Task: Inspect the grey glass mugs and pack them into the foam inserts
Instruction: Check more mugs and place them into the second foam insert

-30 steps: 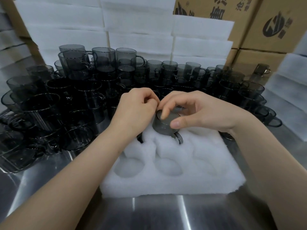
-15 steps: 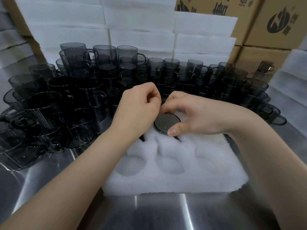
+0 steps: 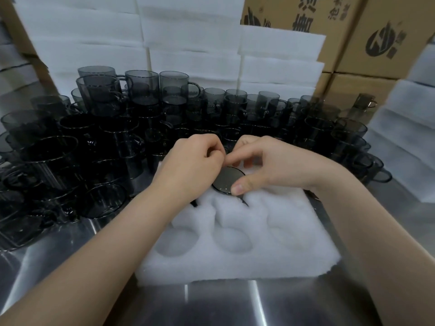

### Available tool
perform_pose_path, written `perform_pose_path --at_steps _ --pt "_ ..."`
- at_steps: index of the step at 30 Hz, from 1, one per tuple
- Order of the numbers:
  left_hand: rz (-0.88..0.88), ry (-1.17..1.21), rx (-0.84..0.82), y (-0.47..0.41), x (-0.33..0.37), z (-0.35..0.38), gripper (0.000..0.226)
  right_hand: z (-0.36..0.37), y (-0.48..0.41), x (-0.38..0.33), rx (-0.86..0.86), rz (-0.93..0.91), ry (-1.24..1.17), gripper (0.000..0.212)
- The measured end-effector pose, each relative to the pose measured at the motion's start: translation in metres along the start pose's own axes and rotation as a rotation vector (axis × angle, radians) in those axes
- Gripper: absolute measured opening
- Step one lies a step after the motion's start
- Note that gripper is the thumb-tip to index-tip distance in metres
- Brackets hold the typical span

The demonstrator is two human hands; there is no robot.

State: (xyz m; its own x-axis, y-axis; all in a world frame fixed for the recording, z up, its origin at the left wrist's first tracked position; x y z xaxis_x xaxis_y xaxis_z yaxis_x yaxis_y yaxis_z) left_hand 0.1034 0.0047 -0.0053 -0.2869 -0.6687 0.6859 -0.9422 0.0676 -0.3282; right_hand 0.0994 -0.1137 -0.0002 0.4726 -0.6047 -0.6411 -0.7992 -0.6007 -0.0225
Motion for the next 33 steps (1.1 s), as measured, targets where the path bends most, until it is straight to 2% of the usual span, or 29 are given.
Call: perform_pose_path --at_steps 2,3,5,6,8,10,14,18,22,27,30,33 --pt "-0.008 -0.025 -0.006 -0.001 -0.002 0.001 0.021 -0.028 0.000 0.006 0.303 -0.002 -0.129 0.010" --pt "-0.013 -0.029 -0.003 -0.001 -0.002 0.002 0.019 -0.048 0.006 0.010 0.520 0.020 -0.083 0.006" --pt "-0.015 -0.032 0.002 -0.001 -0.003 0.003 0.016 -0.086 0.028 0.013 0.923 0.094 0.203 0.010" --pt "-0.016 -0.038 -0.001 -0.001 -0.003 0.004 0.018 -0.099 0.038 0.016 1.025 0.185 0.378 0.014" --pt "-0.020 -0.063 -0.023 -0.001 -0.004 0.006 0.025 -0.114 0.051 0.035 1.025 0.458 0.588 0.027" --pt "-0.018 -0.103 -0.043 0.000 -0.005 0.007 0.027 -0.116 0.056 0.056 0.921 0.662 0.632 0.033" --pt "0.001 -0.167 -0.041 -0.002 -0.005 0.008 0.029 -0.107 0.050 0.074 0.819 0.764 0.658 0.019" --pt "-0.008 -0.176 -0.053 -0.004 -0.006 0.009 0.029 -0.108 0.050 0.079 0.847 0.780 0.702 0.015" --pt "-0.019 -0.168 -0.065 -0.004 -0.007 0.010 0.029 -0.108 0.050 0.068 0.921 0.668 0.692 0.014" --pt "0.050 -0.151 -0.047 -0.001 -0.002 0.008 0.024 -0.106 0.047 0.037 1.062 0.325 0.565 0.009" --pt "0.125 -0.075 0.001 0.001 0.006 0.005 0.043 -0.094 0.041 0.019 1.044 0.096 0.376 0.010" --pt "0.169 0.082 0.072 0.002 0.011 -0.004 0.066 -0.072 0.029 0.002 0.915 -0.099 0.000 0.015"
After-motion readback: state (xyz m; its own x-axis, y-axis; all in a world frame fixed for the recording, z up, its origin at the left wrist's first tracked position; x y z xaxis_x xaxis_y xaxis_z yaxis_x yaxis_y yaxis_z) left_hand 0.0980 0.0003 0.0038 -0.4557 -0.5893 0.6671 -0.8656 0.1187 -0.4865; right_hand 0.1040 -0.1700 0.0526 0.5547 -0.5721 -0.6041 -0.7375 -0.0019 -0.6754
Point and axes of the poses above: each hand's wrist, its own y-axis away from the middle knuckle, its own z-axis out of the palm, x = y × z, the point moved 8 cm from there along -y, towards the middle knuckle, and after that the axes turned 2 degrees about x, right-handed, at the moved point
